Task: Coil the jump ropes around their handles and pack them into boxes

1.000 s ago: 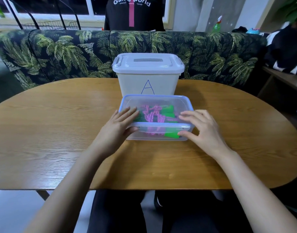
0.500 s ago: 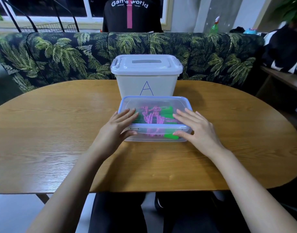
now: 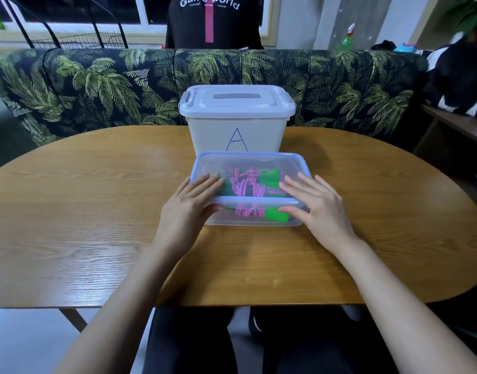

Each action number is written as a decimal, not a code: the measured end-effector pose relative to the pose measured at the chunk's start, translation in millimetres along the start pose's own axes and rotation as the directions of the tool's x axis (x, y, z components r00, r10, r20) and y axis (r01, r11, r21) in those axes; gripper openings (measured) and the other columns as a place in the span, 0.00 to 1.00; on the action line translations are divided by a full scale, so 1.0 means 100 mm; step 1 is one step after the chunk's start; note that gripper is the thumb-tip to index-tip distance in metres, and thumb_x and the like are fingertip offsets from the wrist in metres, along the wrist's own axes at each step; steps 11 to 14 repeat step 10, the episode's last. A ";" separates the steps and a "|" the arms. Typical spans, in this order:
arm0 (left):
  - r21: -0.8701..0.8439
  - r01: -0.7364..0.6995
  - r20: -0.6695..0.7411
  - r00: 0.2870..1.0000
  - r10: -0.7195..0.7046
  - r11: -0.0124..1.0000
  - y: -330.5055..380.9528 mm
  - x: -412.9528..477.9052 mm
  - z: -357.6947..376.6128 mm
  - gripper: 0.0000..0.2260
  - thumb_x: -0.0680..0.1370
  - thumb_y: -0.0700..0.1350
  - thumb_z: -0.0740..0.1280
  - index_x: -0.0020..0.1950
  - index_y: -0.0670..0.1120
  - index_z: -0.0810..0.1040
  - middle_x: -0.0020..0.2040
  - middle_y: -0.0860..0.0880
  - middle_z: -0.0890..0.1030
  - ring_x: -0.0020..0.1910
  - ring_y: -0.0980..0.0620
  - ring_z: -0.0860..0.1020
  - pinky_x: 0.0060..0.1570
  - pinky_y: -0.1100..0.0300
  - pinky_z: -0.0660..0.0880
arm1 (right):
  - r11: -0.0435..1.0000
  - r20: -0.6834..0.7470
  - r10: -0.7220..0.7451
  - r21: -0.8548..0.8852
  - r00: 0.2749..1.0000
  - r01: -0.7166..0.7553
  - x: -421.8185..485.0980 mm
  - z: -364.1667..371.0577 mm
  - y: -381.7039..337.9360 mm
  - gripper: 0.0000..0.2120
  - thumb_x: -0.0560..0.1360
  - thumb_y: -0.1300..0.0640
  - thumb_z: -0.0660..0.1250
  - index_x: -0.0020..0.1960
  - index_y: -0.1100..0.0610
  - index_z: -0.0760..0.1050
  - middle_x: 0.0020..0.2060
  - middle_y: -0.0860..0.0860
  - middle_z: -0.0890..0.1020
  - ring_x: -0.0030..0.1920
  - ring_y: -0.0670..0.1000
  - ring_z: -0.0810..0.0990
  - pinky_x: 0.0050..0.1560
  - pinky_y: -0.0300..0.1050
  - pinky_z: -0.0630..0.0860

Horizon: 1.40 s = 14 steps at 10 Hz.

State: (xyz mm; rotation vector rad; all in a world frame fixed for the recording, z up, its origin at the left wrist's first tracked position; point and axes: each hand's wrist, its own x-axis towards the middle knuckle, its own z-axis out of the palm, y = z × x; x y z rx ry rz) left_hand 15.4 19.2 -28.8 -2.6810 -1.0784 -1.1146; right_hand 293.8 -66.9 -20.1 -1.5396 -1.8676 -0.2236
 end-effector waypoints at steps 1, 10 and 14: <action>-0.001 0.004 -0.014 1.000 -0.004 1.000 0.00 -0.01 0.01 0.23 0.78 0.57 0.61 0.69 0.47 0.77 0.68 0.51 0.77 0.70 0.50 0.73 0.70 0.49 0.68 | 1.000 -0.018 -0.006 -0.011 1.000 0.005 -0.02 0.03 0.00 0.26 0.72 0.40 0.65 0.66 0.52 0.78 0.66 0.49 0.78 0.70 0.53 0.73 0.72 0.57 0.66; 0.196 0.037 0.436 0.892 -0.121 0.980 -0.19 0.87 -0.18 0.32 0.76 0.68 0.48 0.72 0.54 0.72 0.71 0.51 0.73 0.71 0.47 0.68 0.72 0.42 0.60 | 0.965 0.510 0.110 -0.259 0.853 0.030 1.05 -0.01 -0.38 0.28 0.81 0.36 0.52 0.79 0.44 0.58 0.78 0.47 0.62 0.77 0.53 0.60 0.75 0.50 0.56; 0.196 0.037 0.436 0.892 -0.121 0.980 -0.19 0.87 -0.18 0.32 0.76 0.68 0.48 0.72 0.54 0.72 0.71 0.51 0.73 0.71 0.47 0.68 0.72 0.42 0.60 | 0.965 0.510 0.110 -0.259 0.853 0.030 1.05 -0.01 -0.38 0.28 0.81 0.36 0.52 0.79 0.44 0.58 0.78 0.47 0.62 0.77 0.53 0.60 0.75 0.50 0.56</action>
